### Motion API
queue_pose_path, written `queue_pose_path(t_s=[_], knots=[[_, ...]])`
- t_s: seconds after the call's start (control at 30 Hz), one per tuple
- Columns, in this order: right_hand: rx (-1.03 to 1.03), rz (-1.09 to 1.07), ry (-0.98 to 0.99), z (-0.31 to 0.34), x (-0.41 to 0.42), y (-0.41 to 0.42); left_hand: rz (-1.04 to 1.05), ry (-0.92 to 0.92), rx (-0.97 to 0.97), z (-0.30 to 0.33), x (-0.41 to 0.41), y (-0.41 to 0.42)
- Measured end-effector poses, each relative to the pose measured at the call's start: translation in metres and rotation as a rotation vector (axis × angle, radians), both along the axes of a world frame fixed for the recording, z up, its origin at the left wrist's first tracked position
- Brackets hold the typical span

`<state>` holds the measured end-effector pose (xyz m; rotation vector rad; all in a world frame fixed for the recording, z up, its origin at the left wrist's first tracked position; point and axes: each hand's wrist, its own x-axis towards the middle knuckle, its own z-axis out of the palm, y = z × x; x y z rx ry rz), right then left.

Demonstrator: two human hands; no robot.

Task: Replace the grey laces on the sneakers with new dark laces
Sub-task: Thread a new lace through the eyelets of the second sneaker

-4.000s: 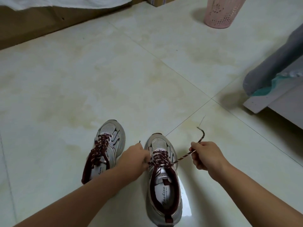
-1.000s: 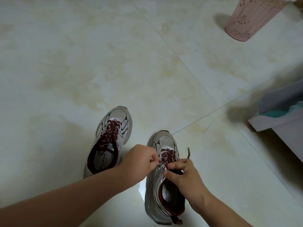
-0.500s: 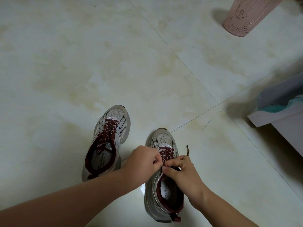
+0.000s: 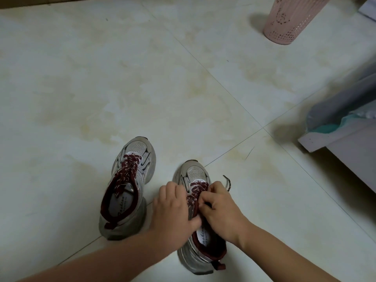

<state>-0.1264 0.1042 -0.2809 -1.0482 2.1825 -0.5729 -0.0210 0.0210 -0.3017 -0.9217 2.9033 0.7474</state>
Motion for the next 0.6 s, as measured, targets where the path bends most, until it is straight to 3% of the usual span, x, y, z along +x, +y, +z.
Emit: queue_pose_path(t_s=[0.07,0.13,0.27,0.33,0.5,0.6], knots=[[-0.002,0.035,0.031,0.013,-0.005,-0.003,0.107,0.05,0.061,0.0,0.0,0.008],[-0.046,-0.079,-0.091,0.034,-0.012,-0.005,0.179,0.02,0.127,-0.002,0.0,0.008],[-0.38,-0.632,-0.802,0.092,-0.048,-0.005,0.263,0.051,0.216,-0.013,-0.002,0.005],[-0.539,-0.846,-1.022,0.112,-0.07,-0.005,0.268,0.014,0.318,-0.008,-0.005,0.004],[-0.616,-0.958,-1.035,0.112,-0.077,-0.007,0.192,-0.007,0.196,0.003,-0.006,0.006],[-0.583,-0.929,-0.97,0.1,-0.076,-0.01,-0.084,0.279,-0.143,0.003,-0.008,0.008]])
